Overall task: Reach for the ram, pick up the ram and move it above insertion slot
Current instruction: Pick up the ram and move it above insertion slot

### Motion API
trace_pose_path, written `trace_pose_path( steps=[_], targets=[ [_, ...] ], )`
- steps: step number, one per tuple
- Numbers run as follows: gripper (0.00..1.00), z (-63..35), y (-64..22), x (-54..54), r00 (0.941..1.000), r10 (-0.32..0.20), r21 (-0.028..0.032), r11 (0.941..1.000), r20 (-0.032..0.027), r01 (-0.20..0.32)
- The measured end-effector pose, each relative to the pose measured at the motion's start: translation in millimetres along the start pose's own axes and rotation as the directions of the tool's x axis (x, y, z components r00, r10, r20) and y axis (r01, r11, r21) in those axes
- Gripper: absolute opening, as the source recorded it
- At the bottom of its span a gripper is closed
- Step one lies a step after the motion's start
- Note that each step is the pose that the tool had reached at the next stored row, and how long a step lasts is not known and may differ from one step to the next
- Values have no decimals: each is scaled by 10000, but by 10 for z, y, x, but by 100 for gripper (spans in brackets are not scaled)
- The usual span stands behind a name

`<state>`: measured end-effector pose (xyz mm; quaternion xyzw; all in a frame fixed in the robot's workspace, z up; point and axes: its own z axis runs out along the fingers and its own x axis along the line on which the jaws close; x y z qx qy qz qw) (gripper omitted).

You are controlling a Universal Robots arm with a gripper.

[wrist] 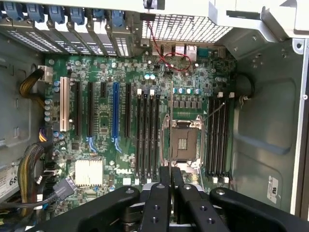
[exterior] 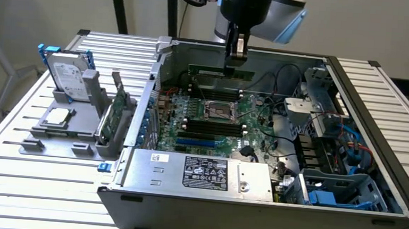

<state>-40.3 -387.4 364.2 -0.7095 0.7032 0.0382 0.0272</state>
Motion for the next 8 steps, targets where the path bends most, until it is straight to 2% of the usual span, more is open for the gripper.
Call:
trace_pose_path(
  steps=[8],
  targets=[
    [13,0,-1,0,10000,-1,-6,10000,0,1]
  ],
)
